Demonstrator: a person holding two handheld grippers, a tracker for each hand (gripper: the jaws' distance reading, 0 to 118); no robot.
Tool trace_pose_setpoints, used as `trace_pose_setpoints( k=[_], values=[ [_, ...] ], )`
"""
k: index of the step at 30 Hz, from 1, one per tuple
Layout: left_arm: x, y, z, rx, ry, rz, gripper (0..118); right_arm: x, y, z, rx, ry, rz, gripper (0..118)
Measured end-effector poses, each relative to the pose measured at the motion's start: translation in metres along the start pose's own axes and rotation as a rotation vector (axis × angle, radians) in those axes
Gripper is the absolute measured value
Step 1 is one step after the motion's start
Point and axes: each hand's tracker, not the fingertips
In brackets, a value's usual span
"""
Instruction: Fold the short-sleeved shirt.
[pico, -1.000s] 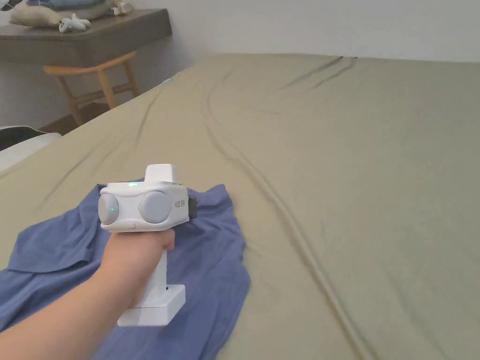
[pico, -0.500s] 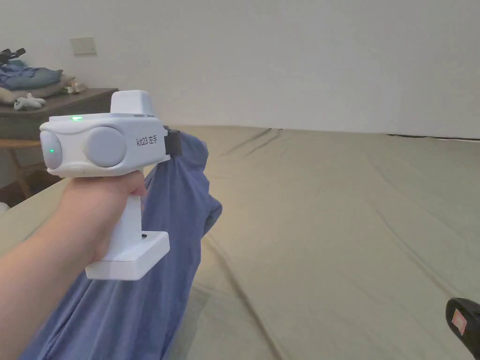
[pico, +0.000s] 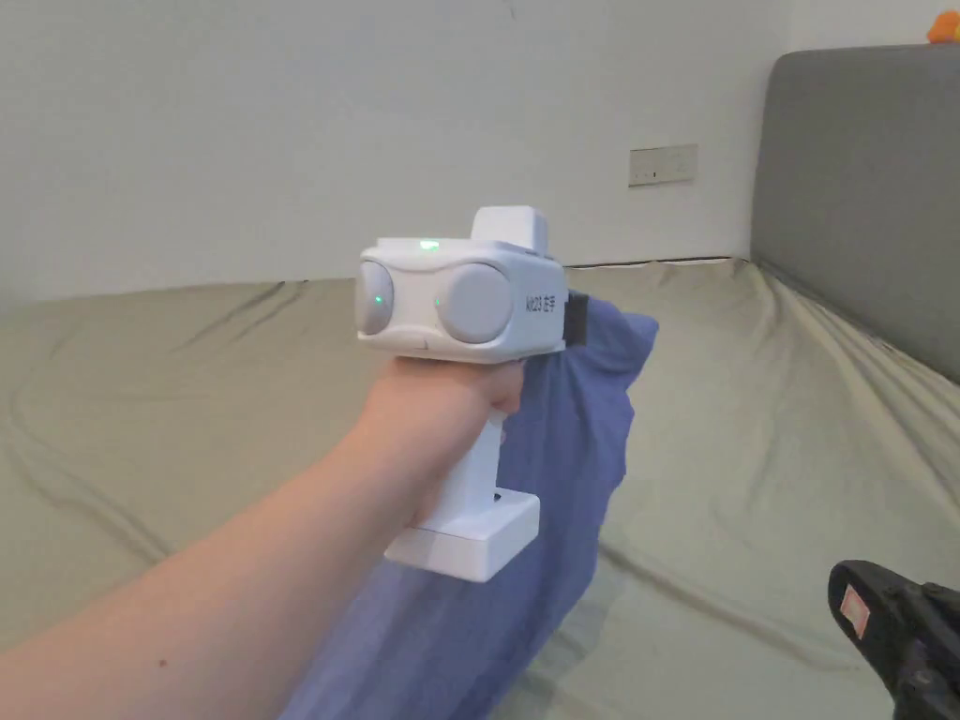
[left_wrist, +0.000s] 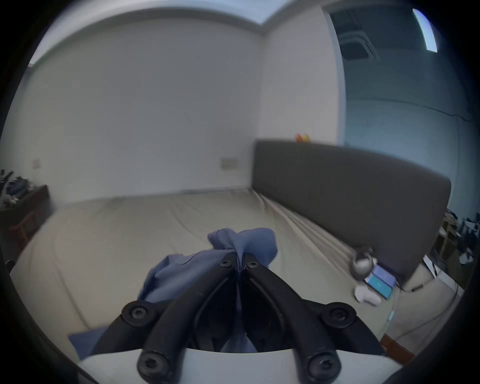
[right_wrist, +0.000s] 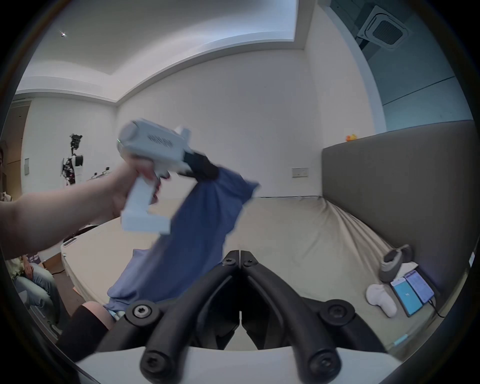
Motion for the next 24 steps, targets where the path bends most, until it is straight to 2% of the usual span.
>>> trace_pose_setpoints(
  k=[5,10,11,13,14,15,19,21,24],
  values=[
    [0.05,-0.088,-0.092,-0.207,-0.081,0.032,1,0.021,-0.022,0.003,-0.031,-0.064,-0.016,0],
    [0.074,-0.158,-0.132,-0.296,-0.098,0.009,2,0.03,-0.032,-0.003,-0.08,-0.1,-0.011,0],
    [0.074,-0.163,-0.132,-0.29,-0.094,0.014,10,0.031,-0.032,-0.004,-0.082,-0.102,-0.013,0],
    [0.07,-0.167,-0.128,-0.249,-0.051,0.008,77,0.032,-0.033,-0.007,-0.087,-0.104,-0.02,0],
    [0.066,-0.164,-0.123,-0.211,-0.001,-0.006,103,0.031,-0.033,-0.009,-0.088,-0.103,-0.019,0],
    [0.058,-0.159,-0.115,-0.166,0.036,0.001,116,0.028,-0.033,-0.011,-0.091,-0.104,-0.013,0],
    [0.009,-0.122,-0.041,0.001,0.001,0.099,116,0.02,-0.027,-0.021,-0.085,-0.093,-0.005,0],
    [-0.018,-0.111,0.009,0.098,0.056,0.1,116,0.016,-0.023,-0.03,-0.069,-0.089,-0.002,0],
    [-0.06,-0.111,0.094,0.224,0.239,0.105,116,0.006,-0.017,-0.047,-0.035,-0.098,0.002,0]
  ],
)
